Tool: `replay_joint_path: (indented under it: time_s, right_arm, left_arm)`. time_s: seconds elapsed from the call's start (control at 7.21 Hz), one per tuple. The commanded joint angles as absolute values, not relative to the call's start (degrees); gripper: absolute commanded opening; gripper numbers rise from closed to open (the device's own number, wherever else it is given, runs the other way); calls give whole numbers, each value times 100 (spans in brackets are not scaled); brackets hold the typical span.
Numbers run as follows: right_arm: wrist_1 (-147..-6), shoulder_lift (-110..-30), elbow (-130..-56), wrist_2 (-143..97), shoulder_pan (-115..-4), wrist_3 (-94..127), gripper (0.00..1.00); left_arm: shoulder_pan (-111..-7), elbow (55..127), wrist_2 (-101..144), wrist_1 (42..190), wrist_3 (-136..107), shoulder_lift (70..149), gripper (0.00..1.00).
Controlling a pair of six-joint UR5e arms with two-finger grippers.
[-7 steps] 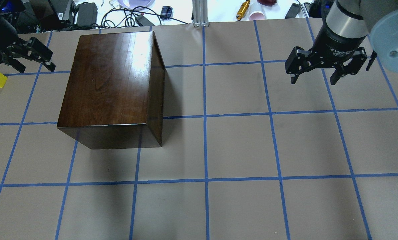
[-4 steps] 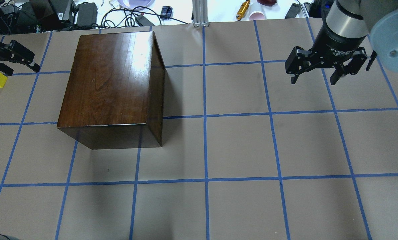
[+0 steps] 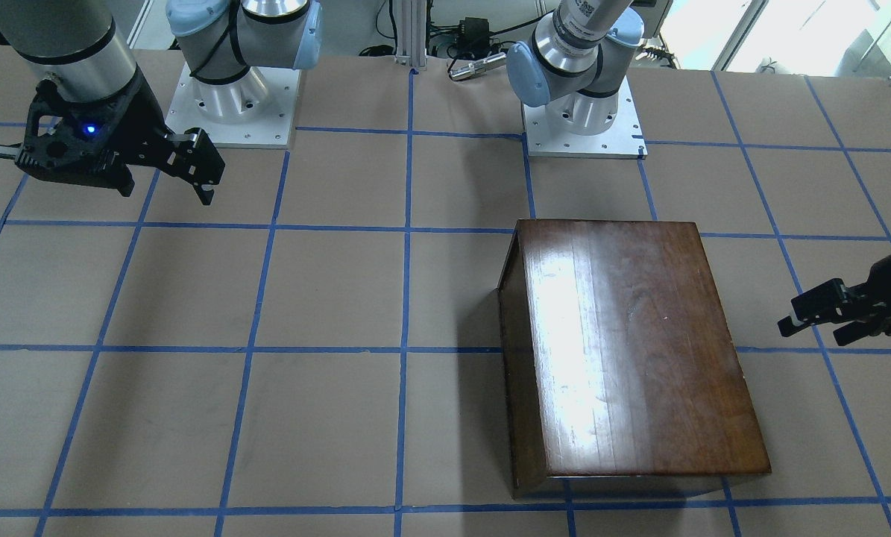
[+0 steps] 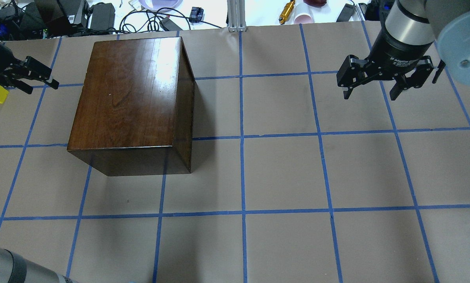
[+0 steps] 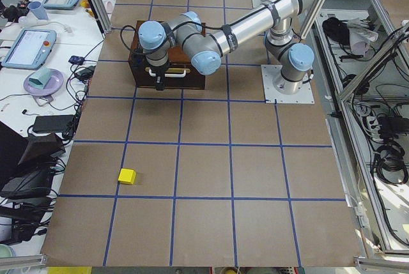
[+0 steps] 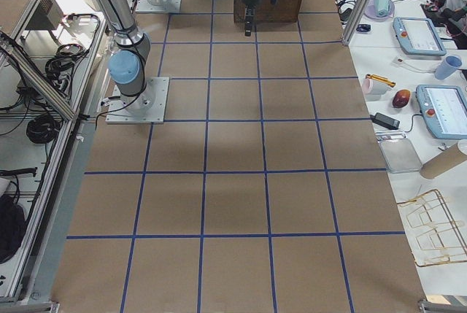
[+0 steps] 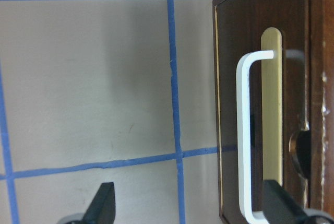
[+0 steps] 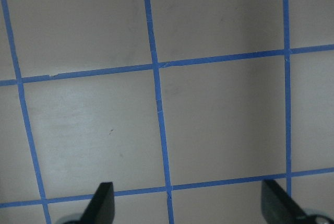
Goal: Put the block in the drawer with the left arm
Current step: 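Move the left gripper down beside the cabinet to the white drawer handle, then hook the left gripper onto the white drawer handle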
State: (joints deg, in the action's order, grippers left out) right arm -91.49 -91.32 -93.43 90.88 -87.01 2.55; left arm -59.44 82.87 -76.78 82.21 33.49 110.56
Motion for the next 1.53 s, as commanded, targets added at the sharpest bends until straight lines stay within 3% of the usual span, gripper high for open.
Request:
replay_joint_path:
  time_s: [0.0, 1.39]
  right_arm:
    - [-9149, -9132, -9343, 9088, -8701, 255, 100]
    - [-9149, -9132, -9343, 9088, -8701, 255, 100]
  left_arm:
    - [-5941, 8341, -7515, 8218, 3357, 11310, 100]
    - [-5950, 8578, -7119, 8297, 3331, 11584, 100]
